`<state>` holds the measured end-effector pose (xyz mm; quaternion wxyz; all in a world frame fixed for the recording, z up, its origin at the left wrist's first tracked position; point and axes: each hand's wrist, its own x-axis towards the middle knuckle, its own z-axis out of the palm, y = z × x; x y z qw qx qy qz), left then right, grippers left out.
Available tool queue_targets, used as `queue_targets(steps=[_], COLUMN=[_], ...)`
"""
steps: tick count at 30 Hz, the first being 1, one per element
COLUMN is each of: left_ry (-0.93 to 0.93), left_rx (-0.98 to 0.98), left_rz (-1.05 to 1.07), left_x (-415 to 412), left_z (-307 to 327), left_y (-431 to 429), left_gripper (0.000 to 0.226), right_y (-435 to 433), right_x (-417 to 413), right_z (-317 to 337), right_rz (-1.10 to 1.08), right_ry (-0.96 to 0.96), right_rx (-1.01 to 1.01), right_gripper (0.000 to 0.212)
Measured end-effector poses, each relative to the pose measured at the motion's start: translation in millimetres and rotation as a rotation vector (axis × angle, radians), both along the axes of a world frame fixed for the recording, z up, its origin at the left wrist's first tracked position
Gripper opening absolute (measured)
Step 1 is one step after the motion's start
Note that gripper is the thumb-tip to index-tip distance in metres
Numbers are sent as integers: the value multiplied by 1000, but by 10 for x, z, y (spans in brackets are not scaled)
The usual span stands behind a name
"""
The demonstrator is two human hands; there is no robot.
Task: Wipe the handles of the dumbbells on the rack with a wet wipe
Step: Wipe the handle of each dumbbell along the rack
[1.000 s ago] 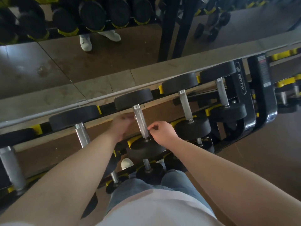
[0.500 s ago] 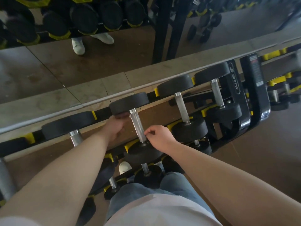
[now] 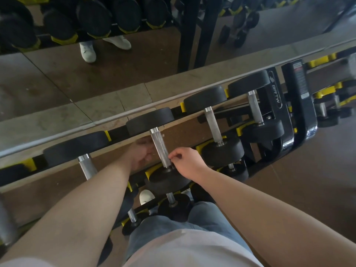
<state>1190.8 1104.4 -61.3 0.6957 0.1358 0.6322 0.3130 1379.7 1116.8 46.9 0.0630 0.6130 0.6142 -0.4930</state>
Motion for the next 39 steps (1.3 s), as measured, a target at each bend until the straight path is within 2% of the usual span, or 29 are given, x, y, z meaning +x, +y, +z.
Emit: queue_targets(steps=[2, 5, 6, 7, 10, 12, 14, 17, 19, 20, 22, 24, 25, 27, 30, 31, 33, 34, 36, 38, 39], left_ry=[-2, 153, 222, 275, 330, 345, 379, 435, 437, 423, 350, 280, 266, 267, 360, 365, 336, 307, 179, 112, 98], left_rx=[-38, -73, -59, -44, 10, 39, 43, 0, -4, -6, -24, -35, -29, -9, -44, -54, -83, -92, -70, -48, -41], left_rz=[-170, -538, -597, -585, -222, -117, -256, -667, -708, -667, -396, -80, -26, -89, -511, -572, -524, -447, -145, 159, 234], left_x=[13, 8, -1, -3, -70, -85, -37, 139, 193, 190, 148, 79, 61, 81, 207, 240, 251, 233, 173, 115, 104], left_z=[8, 103, 101, 112, 74, 96, 176, 305, 332, 336, 316, 247, 227, 251, 368, 395, 384, 385, 363, 280, 250], left_y=[-115, -167, -135, -92, 83, 122, 53, -185, -239, -224, -145, -45, -21, -63, -237, -275, -283, -260, -161, -36, 6], left_gripper=[28, 29, 28, 26, 26, 30, 26, 23, 24, 22, 13, 20, 25, 26, 13, 10, 15, 16, 14, 23, 26], right_y=[-3, 1, 1, -2, 3, 7, 4, 5, 16, 21, 32, 38, 37, 16, -23, -29, -37, -38, -28, -28, -32], right_x=[1, 6, 5, 4, 7, 8, 9, 5, 9, 9, 11, 18, 19, 17, 19, 22, 20, 20, 15, 11, 7], right_z=[-6, -16, -19, -18, -16, -13, -14, -12, -19, -12, 3, 14, 18, 14, 8, 8, 12, 18, 26, 39, 40], right_rz=[-17, -33, -34, -33, -27, -23, -28, -41, -45, -41, -30, -40, -57, -110, -198, -217, -235, -241, -236, -206, -189], right_ry=[2, 10, 12, 13, 16, 13, 16, 13, 2, -2, -2, 5, 12, 26, 38, 38, 33, 33, 33, 26, 23], right_rx=[-4, -2, -2, -2, -5, 4, 13, 13, 19, 18, 13, 14, 16, 21, 45, 49, 44, 36, 27, 35, 41], right_gripper=[20, 19, 19, 19, 20, 20, 20, 20, 20, 20, 20, 20, 20, 21, 25, 27, 32, 35, 42, 45, 46])
